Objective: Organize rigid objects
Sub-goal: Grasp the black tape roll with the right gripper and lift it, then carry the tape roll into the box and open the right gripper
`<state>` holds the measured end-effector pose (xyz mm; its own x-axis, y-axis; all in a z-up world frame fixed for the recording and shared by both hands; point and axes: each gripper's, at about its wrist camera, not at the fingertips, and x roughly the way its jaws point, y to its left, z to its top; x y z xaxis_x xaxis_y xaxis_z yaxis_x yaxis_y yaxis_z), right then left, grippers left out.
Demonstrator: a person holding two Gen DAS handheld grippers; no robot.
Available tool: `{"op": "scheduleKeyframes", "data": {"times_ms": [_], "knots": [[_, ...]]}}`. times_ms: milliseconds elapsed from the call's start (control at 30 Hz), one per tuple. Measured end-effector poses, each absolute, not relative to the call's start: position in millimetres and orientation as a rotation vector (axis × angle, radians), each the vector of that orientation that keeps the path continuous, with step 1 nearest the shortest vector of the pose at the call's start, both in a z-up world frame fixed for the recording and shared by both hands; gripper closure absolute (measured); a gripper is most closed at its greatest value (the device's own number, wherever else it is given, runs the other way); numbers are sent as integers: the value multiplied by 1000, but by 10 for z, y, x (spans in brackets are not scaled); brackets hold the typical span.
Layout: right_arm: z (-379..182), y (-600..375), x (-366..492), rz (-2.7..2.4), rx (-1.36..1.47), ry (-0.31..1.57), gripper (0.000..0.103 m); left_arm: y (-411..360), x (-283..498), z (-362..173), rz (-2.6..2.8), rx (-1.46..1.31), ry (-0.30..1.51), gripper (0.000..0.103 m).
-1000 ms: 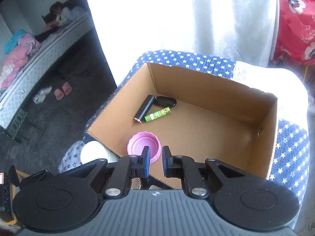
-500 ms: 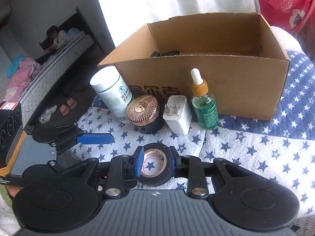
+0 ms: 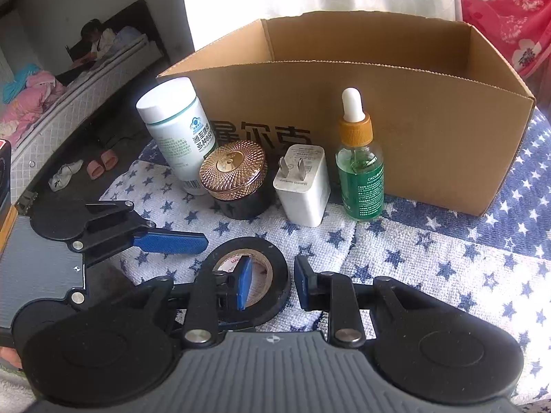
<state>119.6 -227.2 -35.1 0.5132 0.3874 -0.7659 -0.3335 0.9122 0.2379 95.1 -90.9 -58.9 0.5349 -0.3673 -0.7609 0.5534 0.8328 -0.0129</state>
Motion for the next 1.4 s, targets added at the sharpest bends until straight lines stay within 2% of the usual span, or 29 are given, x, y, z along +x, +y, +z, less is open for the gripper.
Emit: {"op": "scheduleKeyframes", "data": {"times_ms": [200, 233, 367, 600, 700, 833, 1000, 1200, 1400], "knots": [[-442, -2281, 1236, 441, 68, 935, 79, -965, 943, -594, -553, 251, 844, 37], [-438, -2291, 1232, 438, 71, 932, 83, -976, 935, -589, -546, 257, 844, 37], [-356, -2273, 1177, 435, 70, 909, 83, -989, 871, -512, -536, 270, 820, 37], [290, -2175, 1129, 452, 7, 744, 83, -906, 752, 35, -489, 309, 656, 37], [653, -2168, 1285, 480, -4, 676, 83, -877, 834, 369, -454, 340, 554, 37], [1004, -2136, 1703, 520, -18, 671, 83, -850, 1134, 672, -421, 370, 509, 37], [1027, -2131, 2479, 584, 13, 813, 83, -801, 1798, 710, -433, 311, 625, 37], [547, -2194, 3328, 584, 121, 1065, 83, -818, 2745, 352, -492, 239, 911, 37], [125, -2264, 3739, 574, 160, 1203, 84, -773, 3030, 102, -495, 250, 1055, 37]]}}
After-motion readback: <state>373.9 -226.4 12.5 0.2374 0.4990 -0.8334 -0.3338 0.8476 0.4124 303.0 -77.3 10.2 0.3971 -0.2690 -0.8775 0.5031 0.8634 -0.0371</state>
